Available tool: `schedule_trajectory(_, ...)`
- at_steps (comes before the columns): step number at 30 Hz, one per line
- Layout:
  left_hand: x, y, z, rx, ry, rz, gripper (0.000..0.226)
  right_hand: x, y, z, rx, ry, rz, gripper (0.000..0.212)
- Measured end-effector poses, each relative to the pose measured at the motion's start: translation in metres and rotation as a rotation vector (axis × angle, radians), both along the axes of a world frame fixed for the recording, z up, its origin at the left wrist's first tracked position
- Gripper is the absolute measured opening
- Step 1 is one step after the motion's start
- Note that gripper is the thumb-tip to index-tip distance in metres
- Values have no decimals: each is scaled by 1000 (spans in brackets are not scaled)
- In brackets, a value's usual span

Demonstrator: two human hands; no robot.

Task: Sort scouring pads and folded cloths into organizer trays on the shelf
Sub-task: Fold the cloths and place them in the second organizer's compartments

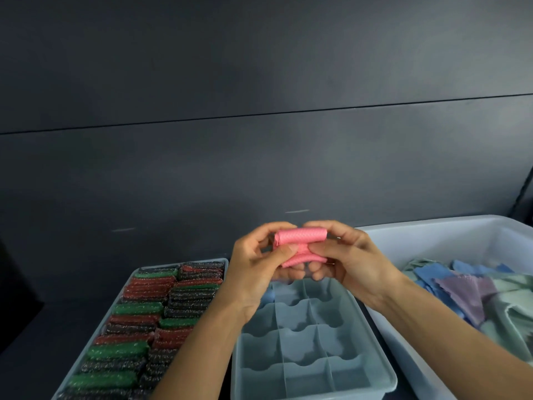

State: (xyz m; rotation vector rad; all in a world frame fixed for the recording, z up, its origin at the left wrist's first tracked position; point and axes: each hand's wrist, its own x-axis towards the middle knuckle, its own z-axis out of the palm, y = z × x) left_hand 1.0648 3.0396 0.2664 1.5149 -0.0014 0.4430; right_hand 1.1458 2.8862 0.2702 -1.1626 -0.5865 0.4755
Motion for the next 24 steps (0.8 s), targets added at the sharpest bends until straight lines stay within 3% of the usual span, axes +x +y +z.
schedule_trajectory(5, 1, 16, -1, -235, 149, -195, 26, 3, 7, -2, -12, 77, 70, 19)
schedule_trajectory(9, 7, 30, -5, -337, 266, -269, 27, 12, 11, -3, -113, 171, 114, 29)
schedule_trajectory(11, 12, 37, -8, -190, 281, -259, 16, 18, 12, -4, -174, 168, 187, 21)
schedule_trajectory(13, 18, 44, -13, 3, 305, -243, 21, 24, 14, -9, -325, 25, 171, 7)
schedule_trajectory(16, 29, 49, -23, 290, 354, -186, 33, 35, 19, -24, -519, -161, 75, 26)
schedule_trajectory(24, 59, 50, -75, 753, 346, 4, 26, 54, 42, -60, -1199, -958, -59, 24)
